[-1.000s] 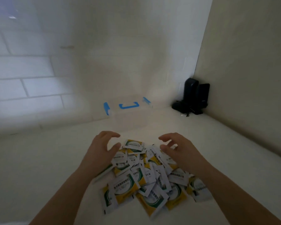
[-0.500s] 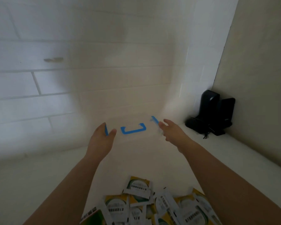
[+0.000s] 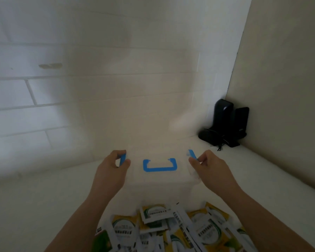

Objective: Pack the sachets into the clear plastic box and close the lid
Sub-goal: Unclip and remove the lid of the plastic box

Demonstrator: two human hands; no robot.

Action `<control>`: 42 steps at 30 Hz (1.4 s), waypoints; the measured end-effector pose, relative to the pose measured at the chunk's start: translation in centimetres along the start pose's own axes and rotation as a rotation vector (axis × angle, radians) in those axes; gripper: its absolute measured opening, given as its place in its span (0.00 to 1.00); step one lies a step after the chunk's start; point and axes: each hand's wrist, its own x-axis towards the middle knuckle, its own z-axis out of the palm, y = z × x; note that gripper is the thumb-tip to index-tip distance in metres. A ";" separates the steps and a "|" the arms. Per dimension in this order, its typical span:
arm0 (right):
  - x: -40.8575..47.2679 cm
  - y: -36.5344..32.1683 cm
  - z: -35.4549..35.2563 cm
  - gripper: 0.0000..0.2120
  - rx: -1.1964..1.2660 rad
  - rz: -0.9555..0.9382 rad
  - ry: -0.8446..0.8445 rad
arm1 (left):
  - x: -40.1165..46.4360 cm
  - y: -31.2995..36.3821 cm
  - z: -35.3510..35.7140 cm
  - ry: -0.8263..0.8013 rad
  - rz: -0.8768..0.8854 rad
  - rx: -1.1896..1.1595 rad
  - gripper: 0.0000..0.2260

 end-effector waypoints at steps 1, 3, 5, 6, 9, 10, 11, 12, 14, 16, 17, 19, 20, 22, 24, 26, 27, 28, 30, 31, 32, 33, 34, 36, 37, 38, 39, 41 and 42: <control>-0.1 0.0 -0.2 0.13 0.011 0.015 -0.005 | -0.3 0.0 0.0 0.000 -0.008 -0.023 0.11; -0.1 0.0 -0.3 0.14 0.061 0.060 -0.017 | -0.5 0.0 -0.1 0.003 -0.052 -0.117 0.10; 0.1 0.2 -0.2 0.13 0.103 0.077 -0.001 | -0.5 0.1 -0.1 0.003 -0.118 -0.264 0.09; 0.1 0.3 0.0 0.13 0.111 0.079 0.018 | -0.5 0.1 -0.1 0.005 -0.165 -0.342 0.09; 0.1 0.9 0.5 0.13 0.213 0.168 0.002 | -0.9 -0.4 -0.3 -0.001 -0.338 -0.472 0.09; 0.0 1.3 0.8 0.13 0.297 0.227 -0.050 | -1.2 -0.7 -0.3 -0.019 -0.368 -0.462 0.10; -0.2 1.5 1.0 0.13 0.382 0.278 -0.105 | -1.4 -1.0 -0.3 -0.035 -0.373 -0.441 0.10; -0.4 1.8 1.1 0.12 0.439 0.305 -0.136 | -1.6 -1.2 -0.3 -0.042 -0.354 -0.414 0.10; -0.4 2.0 0.8 0.09 0.435 0.273 -0.088 | -1.8 -1.2 -0.7 -0.012 -0.268 -0.341 0.10; 0.0 1.7 0.0 0.08 0.330 0.157 0.007 | -1.9 -0.8 -1.2 0.030 -0.180 -0.269 0.09; 0.1 1.3 -0.4 0.10 0.286 0.105 0.015 | -2.0 -0.5 -1.4 0.035 -0.147 -0.238 0.09; 0.1 0.4 -0.8 0.13 0.226 0.054 -0.025 | -2.1 -0.1 -1.6 0.023 -0.101 -0.181 0.11; 0.0 0.1 -0.9 0.13 0.206 0.045 -0.033 | -2.2 0.2 -1.6 0.014 -0.085 -0.148 0.12; -0.2 -0.3 -0.8 0.14 0.176 0.009 0.010 | -2.4 0.6 -1.5 0.008 -0.089 -0.122 0.15; -0.5 -0.7 -1.0 0.13 0.196 -0.037 0.082 | -2.6 1.0 -1.6 0.037 -0.105 -0.195 0.15; -0.8 -1.4 -1.6 0.11 0.288 -0.069 0.141 | -2.6 1.8 -2.1 0.091 -0.049 -0.325 0.14; -0.9 -1.8 -2.0 0.11 0.382 -0.079 0.154 | -2.6 2.3 -2.4 0.107 0.007 -0.400 0.14; -0.8 -2.1 -2.5 0.11 0.498 -0.090 0.154 | -2.5 2.8 -2.8 0.116 0.078 -0.468 0.16; -0.6 -2.5 -3.8 0.14 0.736 -0.097 0.135 | -2.5 3.8 -3.5 0.141 0.227 -0.511 0.21; -0.5 -2.6 -4.4 0.15 0.884 -0.087 0.100 | -2.6 4.3 -3.7 0.157 0.304 -0.469 0.22; -0.5 -2.5 -5.0 0.15 1.041 -0.058 0.038 | -2.8 4.7 -3.8 0.170 0.386 -0.398 0.22; -0.6 -2.4 -5.3 0.14 1.173 -0.018 -0.036 | -2.9 5.0 -3.7 0.178 0.471 -0.320 0.20; -0.8 -2.1 -5.6 0.14 1.254 0.013 -0.096 | -3.1 5.1 -3.4 0.179 0.550 -0.248 0.19; -1.2 -1.3 -6.0 0.13 1.253 0.047 -0.138 | -3.6 5.2 -2.7 0.141 0.652 -0.142 0.15; -1.4 -0.8 -6.1 0.12 1.217 0.068 -0.138 | -3.9 5.0 -2.3 0.120 0.667 -0.099 0.14; -1.5 -0.2 -6.4 0.11 1.185 0.098 -0.130 | -4.1 4.8 -2.1 0.100 0.656 -0.060 0.14; -1.7 0.4 -6.6 0.11 1.161 0.122 -0.101 | -4.2 4.5 -2.0 0.071 0.627 -0.022 0.15; -1.8 1.9 -7.2 0.09 1.150 0.171 0.045 | -4.6 3.5 -2.1 -0.003 0.558 0.058 0.19; -2.0 2.8 -7.5 0.08 1.159 0.200 0.139 | -4.9 2.9 -2.3 -0.033 0.512 0.090 0.20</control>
